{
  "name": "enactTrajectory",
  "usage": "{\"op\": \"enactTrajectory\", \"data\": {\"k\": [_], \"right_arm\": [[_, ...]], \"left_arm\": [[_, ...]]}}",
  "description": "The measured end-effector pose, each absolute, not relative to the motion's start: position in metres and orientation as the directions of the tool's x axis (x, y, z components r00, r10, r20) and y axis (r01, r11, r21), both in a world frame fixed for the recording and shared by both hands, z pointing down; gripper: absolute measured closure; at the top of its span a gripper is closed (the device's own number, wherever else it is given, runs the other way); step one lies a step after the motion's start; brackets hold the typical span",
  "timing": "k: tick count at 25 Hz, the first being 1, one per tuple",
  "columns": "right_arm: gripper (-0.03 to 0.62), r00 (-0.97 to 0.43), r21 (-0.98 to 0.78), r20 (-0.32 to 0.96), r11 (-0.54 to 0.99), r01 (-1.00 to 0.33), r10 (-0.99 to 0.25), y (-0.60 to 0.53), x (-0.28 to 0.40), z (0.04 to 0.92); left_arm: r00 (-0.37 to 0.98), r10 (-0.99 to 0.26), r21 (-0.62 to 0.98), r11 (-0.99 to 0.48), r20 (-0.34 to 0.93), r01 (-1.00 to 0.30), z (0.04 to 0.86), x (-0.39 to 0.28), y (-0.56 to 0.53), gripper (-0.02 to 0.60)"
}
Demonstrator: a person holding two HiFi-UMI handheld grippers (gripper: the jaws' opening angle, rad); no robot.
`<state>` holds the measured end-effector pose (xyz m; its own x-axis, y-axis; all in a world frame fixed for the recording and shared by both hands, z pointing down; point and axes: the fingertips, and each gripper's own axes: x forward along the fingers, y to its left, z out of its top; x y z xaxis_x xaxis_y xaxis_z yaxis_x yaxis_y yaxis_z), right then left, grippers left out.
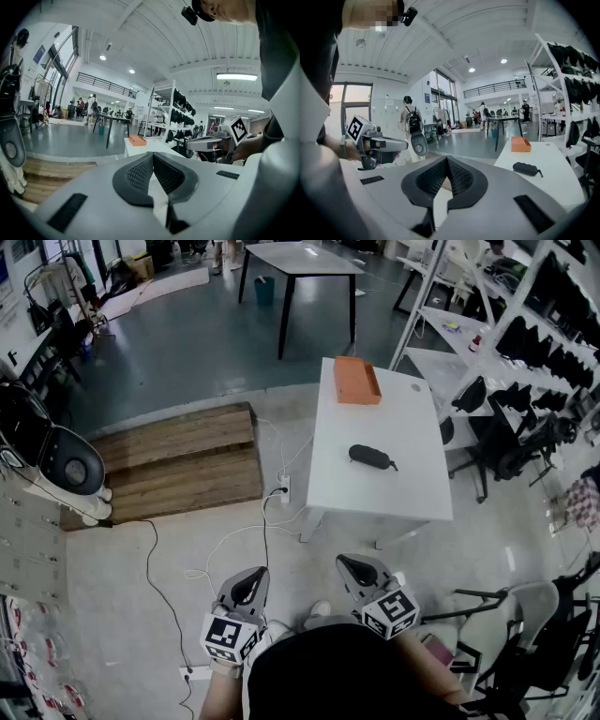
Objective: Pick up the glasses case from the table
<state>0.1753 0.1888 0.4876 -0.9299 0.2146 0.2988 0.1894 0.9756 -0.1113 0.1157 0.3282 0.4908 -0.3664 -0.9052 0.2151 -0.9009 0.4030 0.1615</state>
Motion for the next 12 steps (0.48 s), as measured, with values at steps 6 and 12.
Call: {"op": "enactTrajectory", "data": {"k": [6, 12], "right_arm": [[0.568, -0.935, -0.137, 0.287, 0.975, 0.177, 0.210, 0.157, 0.182, 0.486], [0.568, -0.945, -0.195, 0.260, 0.969, 0.151, 0.200, 0.113, 0.186, 0.491]], "left_arm": [[-0.343, -0.913, 0.169, 0.382, 0.222, -0.908, 0.488, 0.123, 0.292, 0.563], [-0.320, -0.913, 0.144, 0.363, 0.253, -0.921, 0.487, 0.122, 0.245, 0.563]]}}
